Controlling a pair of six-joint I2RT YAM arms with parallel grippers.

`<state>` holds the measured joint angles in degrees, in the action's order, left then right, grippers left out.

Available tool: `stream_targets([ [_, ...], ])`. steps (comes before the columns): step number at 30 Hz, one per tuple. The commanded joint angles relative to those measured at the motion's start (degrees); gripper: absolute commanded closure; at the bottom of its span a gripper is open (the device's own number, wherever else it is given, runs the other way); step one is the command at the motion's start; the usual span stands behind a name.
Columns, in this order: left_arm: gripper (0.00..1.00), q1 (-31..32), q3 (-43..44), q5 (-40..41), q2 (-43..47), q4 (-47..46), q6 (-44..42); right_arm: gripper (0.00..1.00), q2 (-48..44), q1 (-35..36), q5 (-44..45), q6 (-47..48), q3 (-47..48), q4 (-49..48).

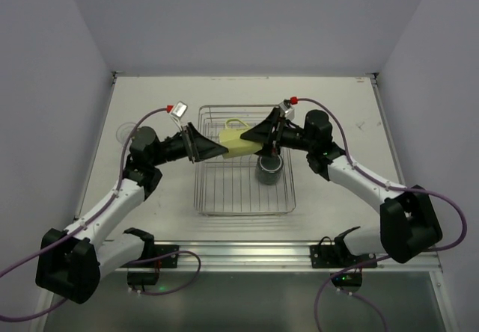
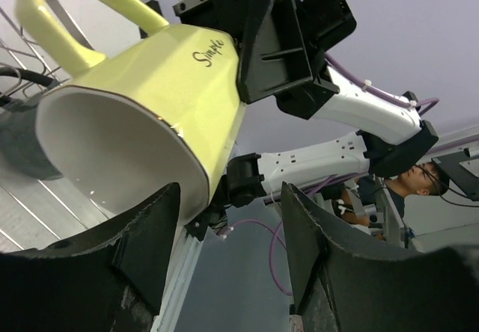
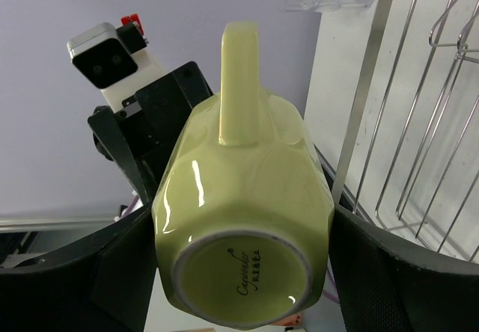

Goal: Unload the cups from the dish rack

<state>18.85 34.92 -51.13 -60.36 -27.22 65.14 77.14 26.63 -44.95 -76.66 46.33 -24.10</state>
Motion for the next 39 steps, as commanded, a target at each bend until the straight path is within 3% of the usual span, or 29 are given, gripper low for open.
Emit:
stream_targets([
  [1,0.41,1.5,0.5,1.3,-0.6,-6.0,0.9,1.00,0.1,0.4,-2.6,-4.0,1.7,-9.3],
  [15,0.55,4.4,0.6,4.6,-4.5,-9.3,1.2,1.00,0.4,1.9,-1.5,-6.0,1.6,-11.0],
  [23,0.69,5.6,0.7,5.5,-6.1,-11.6,1.8,1.00,1.5,3.2,-1.1,-7.6,1.1,-13.4],
  [26,0.76,5.8,0.5,5.9,-6.2,-12.5,2.0,1.00,1.7,3.5,-1.4,-8.3,1.0,-14.5],
  [31,1.00,5.8,0.2,6.2,-6.4,-13.3,2.1,1.00,2.0,3.7,-2.6,-10.0,1.0,-16.8],
  [39,1.00,5.8,-1.6,6.9,-4.9,-14.9,2.4,1.00,1.1,3.9,-3.5,-9.8,1.2,-16.7],
])
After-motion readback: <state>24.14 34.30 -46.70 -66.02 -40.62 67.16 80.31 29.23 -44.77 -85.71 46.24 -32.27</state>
